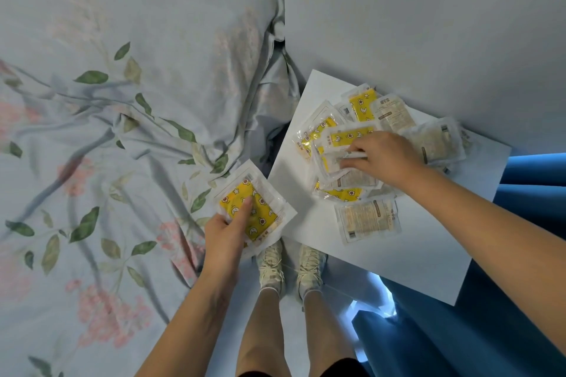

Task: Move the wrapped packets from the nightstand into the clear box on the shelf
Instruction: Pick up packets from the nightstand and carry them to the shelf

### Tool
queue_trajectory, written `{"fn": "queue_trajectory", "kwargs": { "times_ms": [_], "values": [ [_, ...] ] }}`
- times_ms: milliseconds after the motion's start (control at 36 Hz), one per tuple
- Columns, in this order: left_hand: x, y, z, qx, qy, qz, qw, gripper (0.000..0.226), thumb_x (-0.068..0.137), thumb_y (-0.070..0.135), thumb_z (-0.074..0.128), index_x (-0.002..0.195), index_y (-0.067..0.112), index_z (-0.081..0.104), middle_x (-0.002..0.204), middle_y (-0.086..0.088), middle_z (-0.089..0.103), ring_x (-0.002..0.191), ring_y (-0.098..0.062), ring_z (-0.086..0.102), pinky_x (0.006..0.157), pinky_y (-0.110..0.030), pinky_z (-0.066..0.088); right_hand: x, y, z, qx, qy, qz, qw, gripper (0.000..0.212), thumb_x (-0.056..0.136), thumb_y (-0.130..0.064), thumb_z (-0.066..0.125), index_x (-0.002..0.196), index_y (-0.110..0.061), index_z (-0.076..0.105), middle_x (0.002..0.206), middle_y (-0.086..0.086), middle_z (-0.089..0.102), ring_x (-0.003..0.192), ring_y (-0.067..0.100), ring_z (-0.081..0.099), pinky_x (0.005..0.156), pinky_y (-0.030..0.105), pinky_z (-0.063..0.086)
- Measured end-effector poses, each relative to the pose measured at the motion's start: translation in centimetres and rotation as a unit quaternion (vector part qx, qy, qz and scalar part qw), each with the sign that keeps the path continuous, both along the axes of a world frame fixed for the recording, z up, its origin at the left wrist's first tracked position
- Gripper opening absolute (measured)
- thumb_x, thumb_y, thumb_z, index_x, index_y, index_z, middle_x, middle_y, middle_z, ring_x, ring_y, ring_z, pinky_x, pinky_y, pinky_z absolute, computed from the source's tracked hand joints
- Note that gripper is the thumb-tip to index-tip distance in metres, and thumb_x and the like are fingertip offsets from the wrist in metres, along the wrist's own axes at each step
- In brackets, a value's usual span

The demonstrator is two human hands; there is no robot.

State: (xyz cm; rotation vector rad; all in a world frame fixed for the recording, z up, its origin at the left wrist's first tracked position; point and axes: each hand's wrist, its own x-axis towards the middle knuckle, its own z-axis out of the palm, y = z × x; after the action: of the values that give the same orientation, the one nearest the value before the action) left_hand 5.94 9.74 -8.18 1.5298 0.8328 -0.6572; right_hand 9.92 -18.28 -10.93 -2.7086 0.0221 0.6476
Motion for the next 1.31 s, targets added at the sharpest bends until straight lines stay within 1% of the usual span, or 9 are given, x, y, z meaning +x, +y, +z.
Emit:
{"fn": "queue_trajectory", "kwargs": {
  "times_ms": [139, 278, 333, 389, 528, 694, 1056, 1194, 1306],
  "values": [
    [0.1, -0.1, 0.1, 0.004, -0.001, -0.001, 1.0, 0.017, 0.089, 0.03, 0.064, 0.098, 0.017, 0.072, 0.098, -0.001, 0.075, 0.094, -0.02, 0.071, 0.09, -0.047, 0.054, 0.2, -0.1, 0.4, 0.029, -0.071, -0.078, 0.994, 0.052, 0.095, -0.028, 0.055, 0.142, -0.023, 0.035, 0.094, 0.018, 0.066, 0.079, 0.036, 0.063, 0.06, 0.033, 0.043],
    [0.1, -0.2, 0.1, 0.001, -0.006, 0.001, 1.0, 0.018, 0.09, 0.028, 0.063, 0.101, 0.016, 0.071, 0.097, -0.001, 0.076, 0.093, -0.018, 0.072, 0.086, -0.039, 0.056, 0.4, -1.2, 0.6, 0.008, -0.234, -0.005, 0.972, 0.065, 0.086, 0.002, 0.064, 0.133, -0.032, 0.035, 0.103, 0.026, 0.067, 0.061, 0.037, 0.063, 0.052, 0.034, 0.049],
    [0.0, -0.4, 0.1, 0.003, -0.007, -0.003, 1.0, 0.018, 0.09, 0.028, 0.063, 0.1, 0.015, 0.071, 0.097, -0.001, 0.076, 0.091, -0.017, 0.072, 0.081, -0.035, 0.056, 0.9, -1.3, 0.5, -0.065, -0.188, 0.069, 0.977, 0.056, 0.085, 0.008, 0.059, 0.13, -0.024, 0.052, 0.134, 0.025, 0.053, 0.07, 0.039, 0.066, 0.059, 0.039, 0.055],
    [0.0, -0.4, 0.1, 0.006, -0.007, -0.006, 1.0, 0.016, 0.09, 0.028, 0.063, 0.098, 0.017, 0.071, 0.097, -0.001, 0.075, 0.091, -0.017, 0.072, 0.08, -0.034, 0.057, 1.2, -1.2, -0.1, -0.126, -0.066, 0.131, 0.981, 0.043, 0.092, -0.003, 0.054, 0.133, -0.016, 0.052, 0.156, 0.015, 0.026, 0.109, 0.041, 0.058, 0.079, 0.043, 0.052],
    [-0.3, -0.6, 0.2, 0.014, 0.0, -0.009, 1.0, 0.02, 0.09, 0.028, 0.063, 0.102, 0.014, 0.071, 0.1, -0.003, 0.075, 0.093, -0.02, 0.071, 0.089, -0.045, 0.055, 1.3, -0.7, -1.2, -0.117, 0.073, 0.175, 0.975, 0.066, 0.092, -0.053, 0.045, 0.141, -0.01, 0.041, 0.16, 0.008, 0.01, 0.145, 0.026, 0.016, 0.117, 0.042, 0.023],
    [-0.6, -0.9, -0.1, 0.027, 0.007, -0.015, 0.999, 0.019, 0.09, 0.03, 0.064, 0.098, 0.015, 0.072, 0.099, -0.007, 0.075, 0.094, -0.026, 0.071, 0.088, -0.056, 0.053, 0.9, -0.5, -1.5, -0.114, 0.08, 0.168, 0.976, 0.071, 0.091, -0.056, 0.045, 0.145, -0.011, 0.035, 0.16, 0.011, 0.005, 0.146, 0.027, 0.011, 0.118, 0.041, 0.018],
    [-0.6, -0.9, 0.0, 0.011, -0.013, 0.005, 1.0, 0.01, 0.09, 0.026, 0.063, 0.092, 0.02, 0.07, 0.099, -0.002, 0.075, 0.093, -0.019, 0.071, 0.086, -0.037, 0.055, 0.4, -1.0, -2.2, -0.105, -0.004, 0.074, 0.992, 0.044, 0.094, -0.011, 0.053, 0.137, -0.014, 0.046, 0.156, 0.008, 0.025, 0.139, 0.03, 0.031, 0.097, 0.043, 0.043],
    [-0.9, -0.8, 1.0, 0.014, -0.038, 0.03, 0.999, 0.016, 0.09, 0.028, 0.064, 0.095, 0.016, 0.072, 0.093, 0.0, 0.076, 0.089, -0.017, 0.073, 0.08, -0.036, 0.057, 0.8, -0.1, -0.4, 0.015, -0.126, -0.115, 0.985, 0.03, 0.095, -0.019, 0.054, 0.12, -0.005, 0.062, 0.128, 0.014, 0.057, 0.11, 0.032, 0.057, 0.084, 0.036, 0.046],
    [-1.2, -1.1, 2.7, 0.005, -0.062, 0.064, 0.996, 0.011, 0.089, 0.026, 0.065, 0.089, 0.017, 0.071, 0.082, 0.004, 0.076, 0.079, -0.011, 0.073, 0.067, -0.025, 0.058, 0.0, 1.7, 4.4, 0.308, -0.136, -0.335, 0.88, 0.043, 0.092, -0.009, 0.059, 0.13, -0.017, 0.042, 0.123, -0.002, 0.053, 0.112, 0.012, 0.053, 0.089, 0.019, 0.043]
  ]
}}
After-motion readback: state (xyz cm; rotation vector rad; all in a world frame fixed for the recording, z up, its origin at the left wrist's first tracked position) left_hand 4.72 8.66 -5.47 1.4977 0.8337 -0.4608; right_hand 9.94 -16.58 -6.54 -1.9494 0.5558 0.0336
